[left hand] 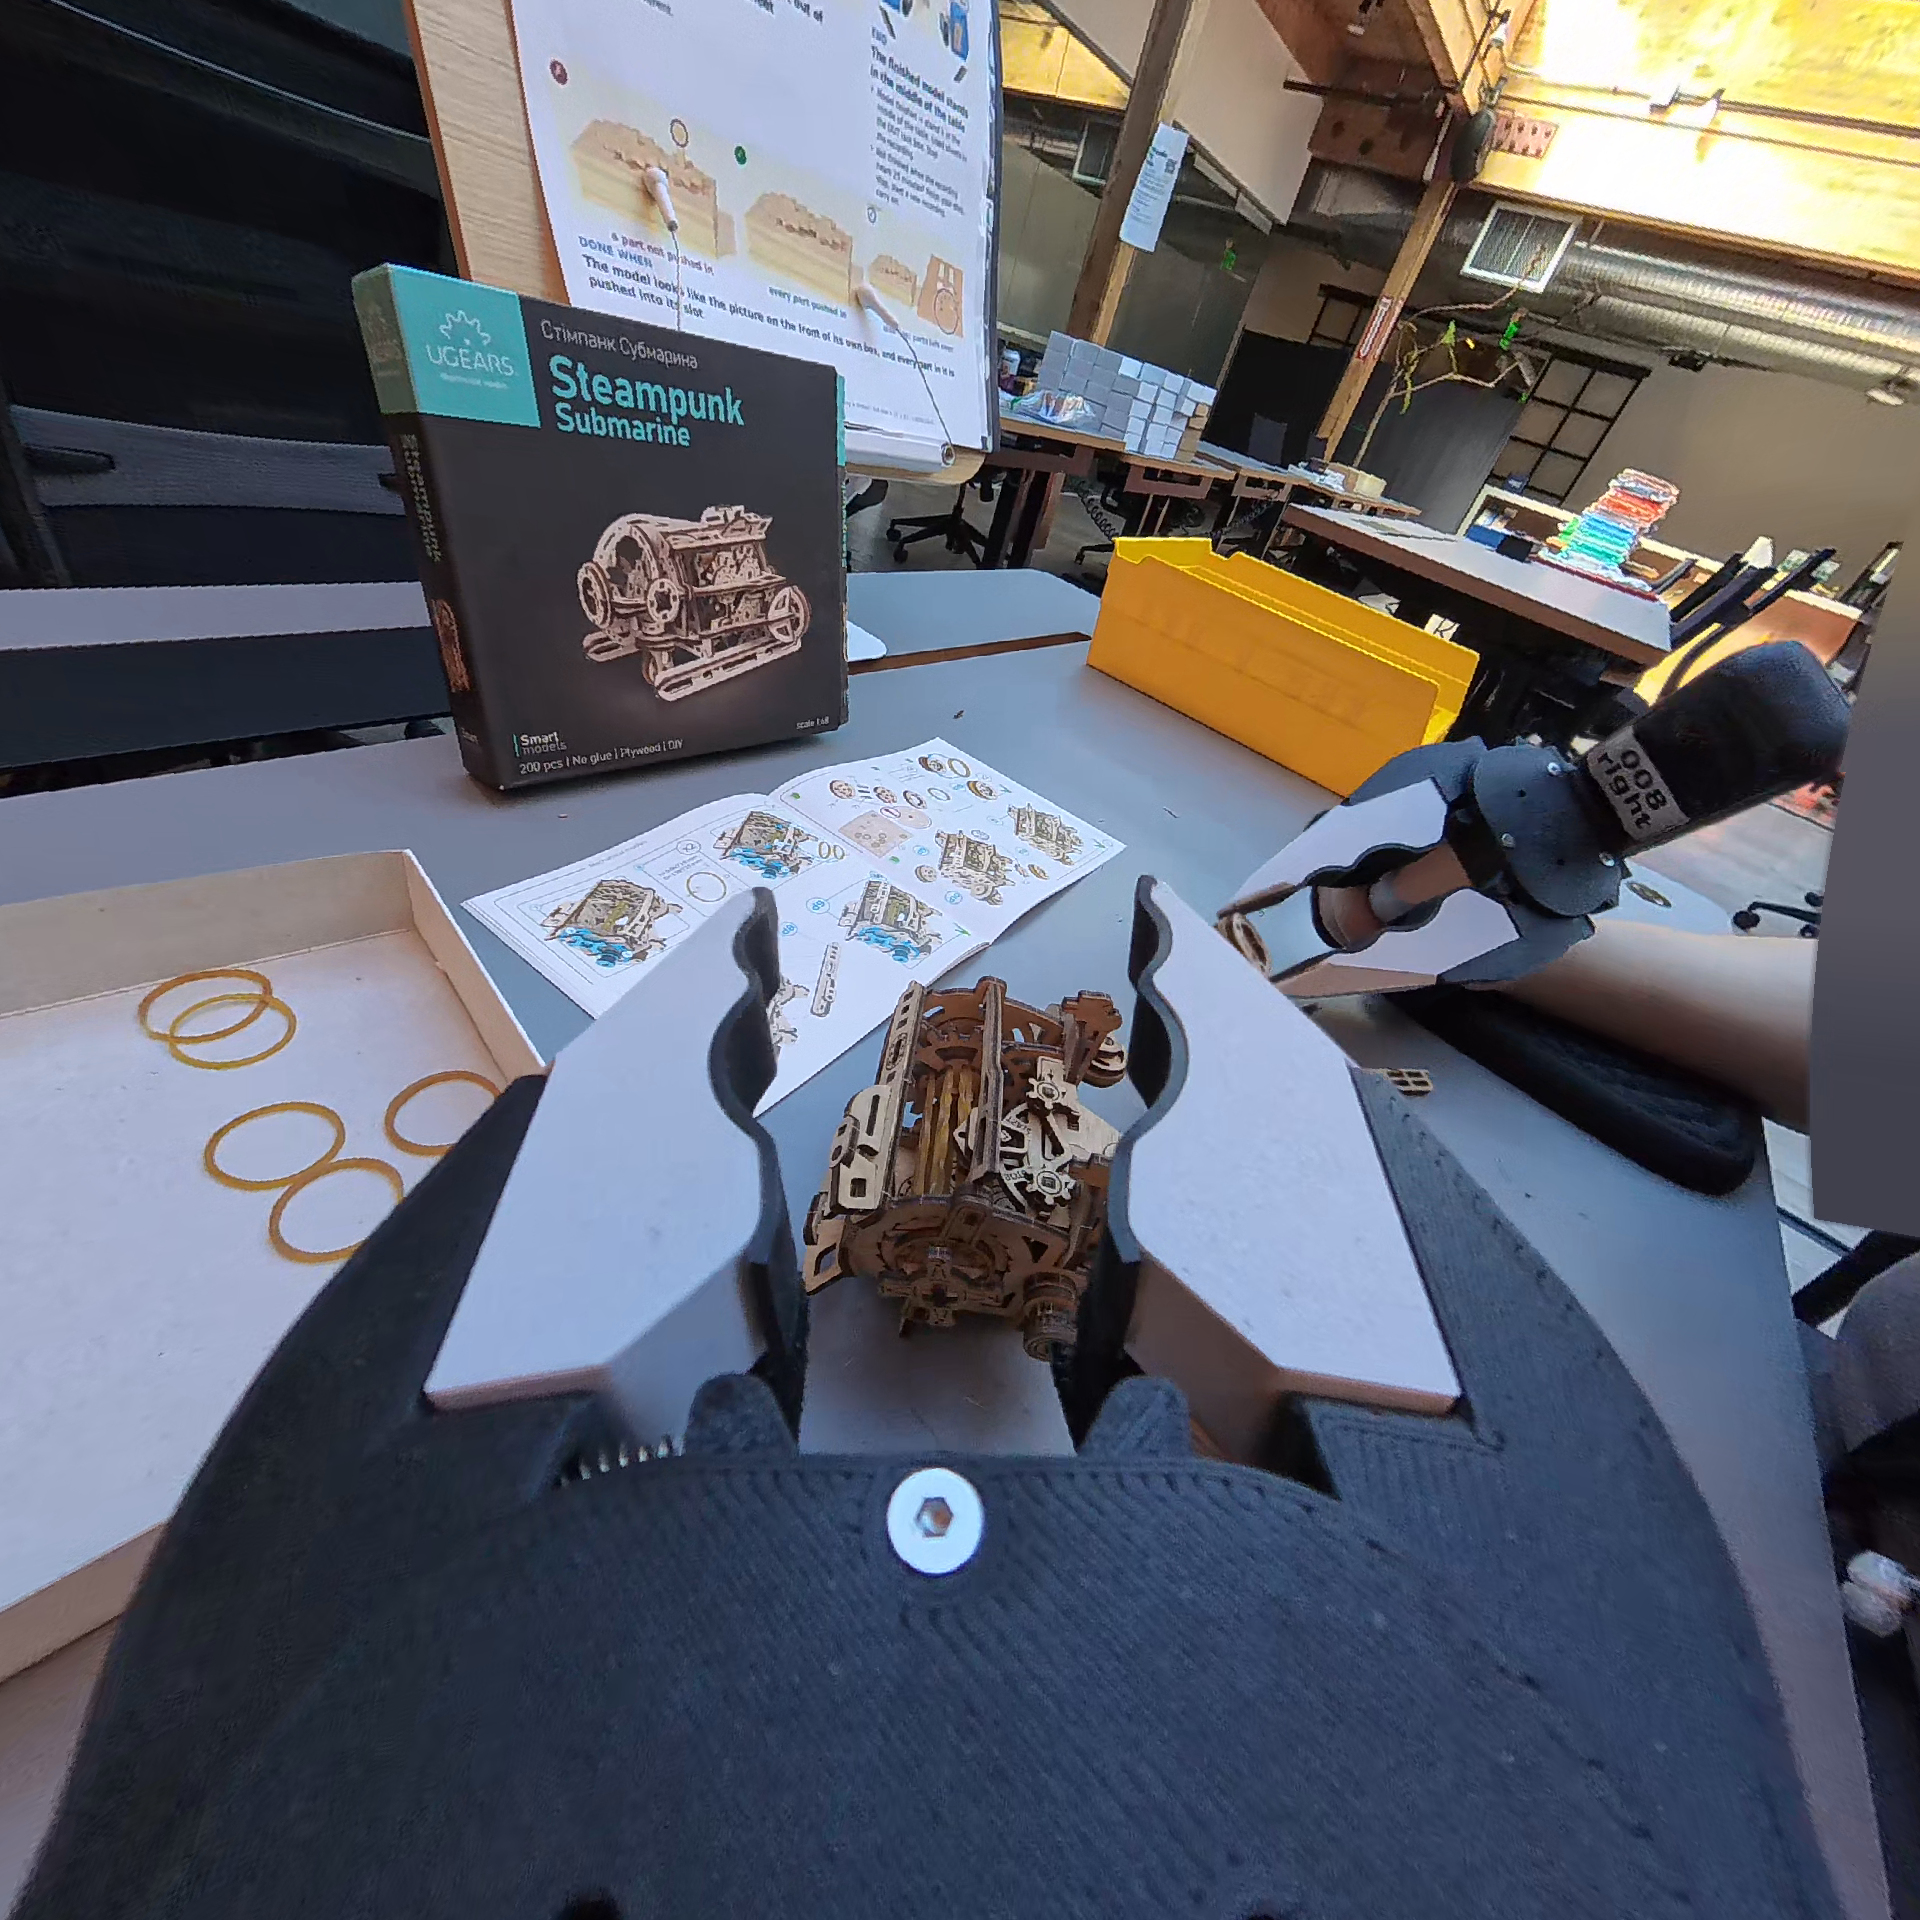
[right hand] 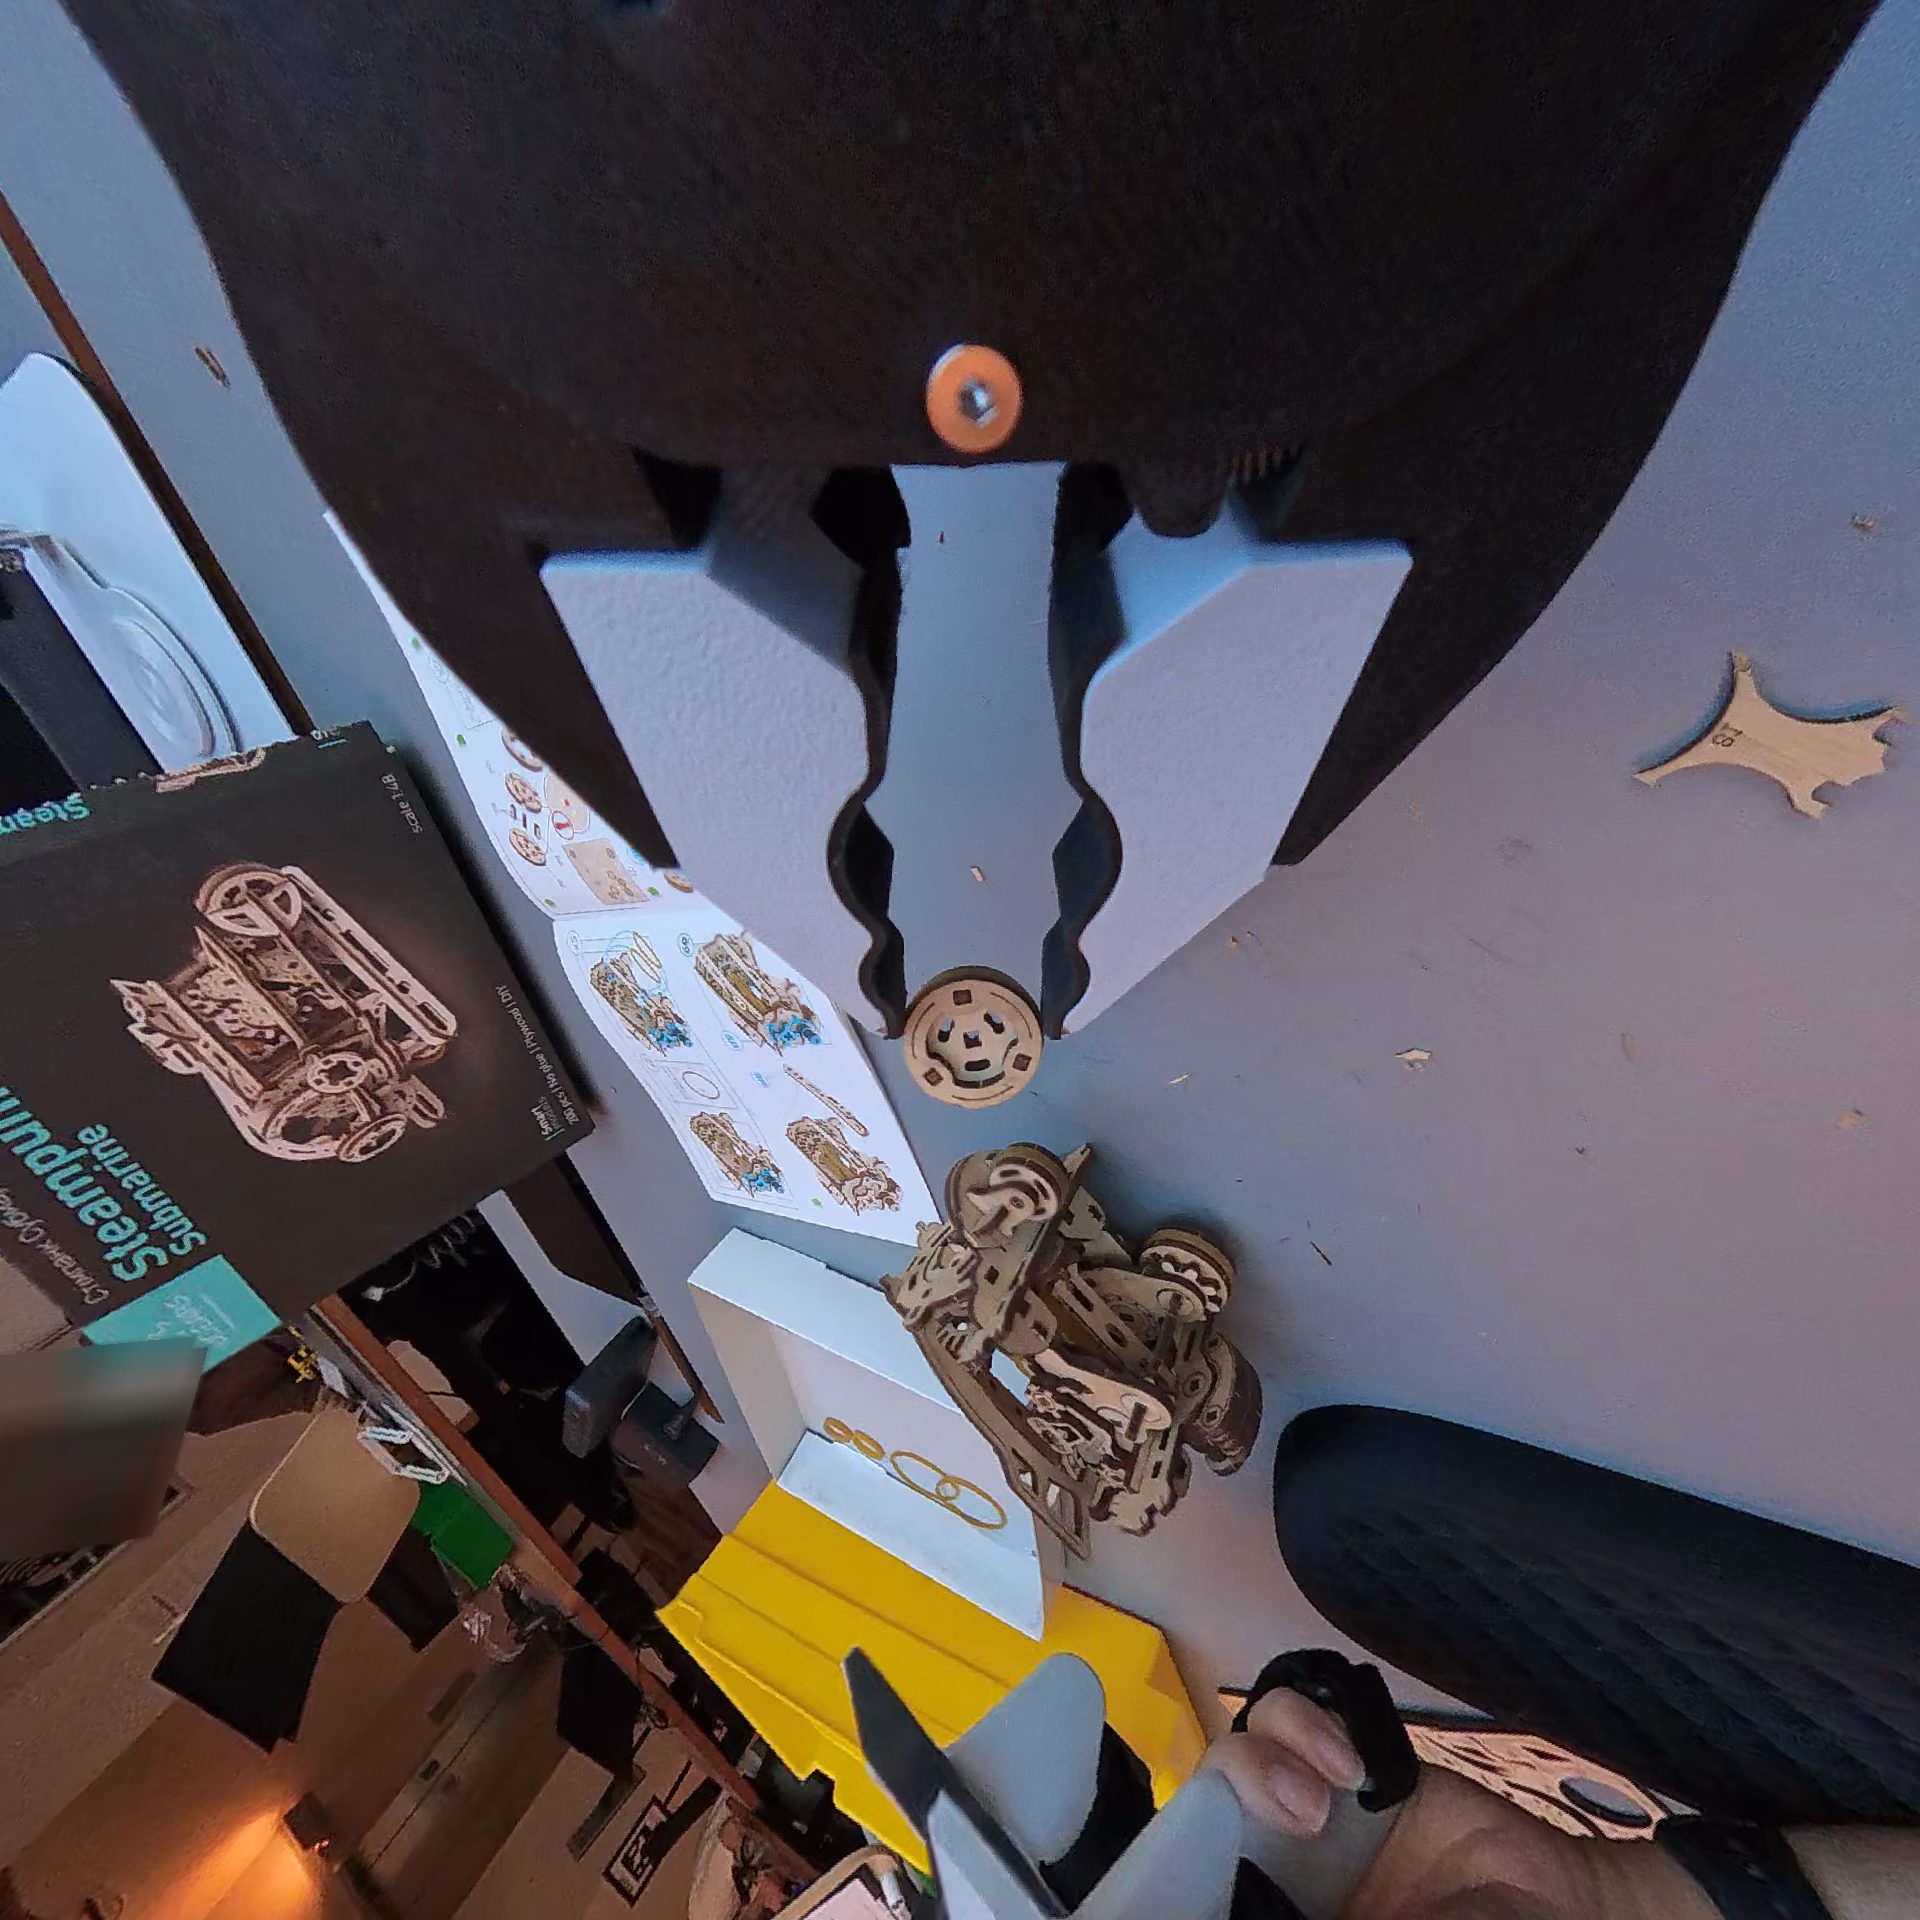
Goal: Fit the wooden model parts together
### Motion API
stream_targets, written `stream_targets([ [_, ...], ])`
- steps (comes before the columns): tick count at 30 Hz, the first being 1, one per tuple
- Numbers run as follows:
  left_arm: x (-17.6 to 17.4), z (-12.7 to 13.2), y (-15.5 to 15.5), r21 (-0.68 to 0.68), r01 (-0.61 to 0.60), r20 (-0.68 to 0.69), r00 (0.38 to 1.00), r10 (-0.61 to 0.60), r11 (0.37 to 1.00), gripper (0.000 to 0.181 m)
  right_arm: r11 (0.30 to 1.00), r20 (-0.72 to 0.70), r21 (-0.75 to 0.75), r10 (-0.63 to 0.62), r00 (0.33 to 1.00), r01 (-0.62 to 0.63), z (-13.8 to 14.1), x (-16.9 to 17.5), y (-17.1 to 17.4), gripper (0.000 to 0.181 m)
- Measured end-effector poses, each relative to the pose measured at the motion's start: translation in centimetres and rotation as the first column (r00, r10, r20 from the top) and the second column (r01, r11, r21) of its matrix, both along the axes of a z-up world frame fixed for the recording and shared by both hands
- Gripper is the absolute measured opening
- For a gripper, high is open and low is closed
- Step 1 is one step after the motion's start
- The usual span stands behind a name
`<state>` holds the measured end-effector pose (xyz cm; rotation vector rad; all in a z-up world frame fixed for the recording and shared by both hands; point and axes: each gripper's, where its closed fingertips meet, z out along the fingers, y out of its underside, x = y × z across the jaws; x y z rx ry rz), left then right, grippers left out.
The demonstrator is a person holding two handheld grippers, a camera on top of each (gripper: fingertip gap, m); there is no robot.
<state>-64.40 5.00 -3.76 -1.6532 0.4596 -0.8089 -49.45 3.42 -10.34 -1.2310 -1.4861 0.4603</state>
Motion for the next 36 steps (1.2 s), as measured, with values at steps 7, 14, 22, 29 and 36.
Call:
stream_targets([
  [7,-0.2,0.5,-0.1,0.011,-0.002,0.031,1.0,0.002,1.0,0.066,1.0,0.072,0.028,-0.011,0.997,0.009,-1.5,0.0,0.5,0.025],
  [14,0.1,0.8,-0.4,0.029,0.0,0.016,1.0,0.0,1.0,0.066,0.999,0.073,0.05,-0.023,0.997,0.02,-1.5,0.0,0.7,0.025],
  [22,-0.5,0.9,-0.2,0.027,-0.023,0.033,0.999,0.022,0.999,0.066,0.995,0.107,0.1,-0.024,0.994,0.013,-1.9,-0.2,0.6,0.025],
  [29,-1.2,1.2,-0.1,0.041,-0.059,0.037,0.998,0.058,0.997,0.065,0.989,0.107,0.148,-0.034,0.994,0.017,-1.5,0.0,0.7,0.025],
  [36,-1.7,1.4,0.0,0.035,-0.065,0.074,0.995,0.062,0.997,0.065,0.994,-0.01,0.105,-0.033,0.999,0.034,0.6,0.3,0.8,0.025],
])
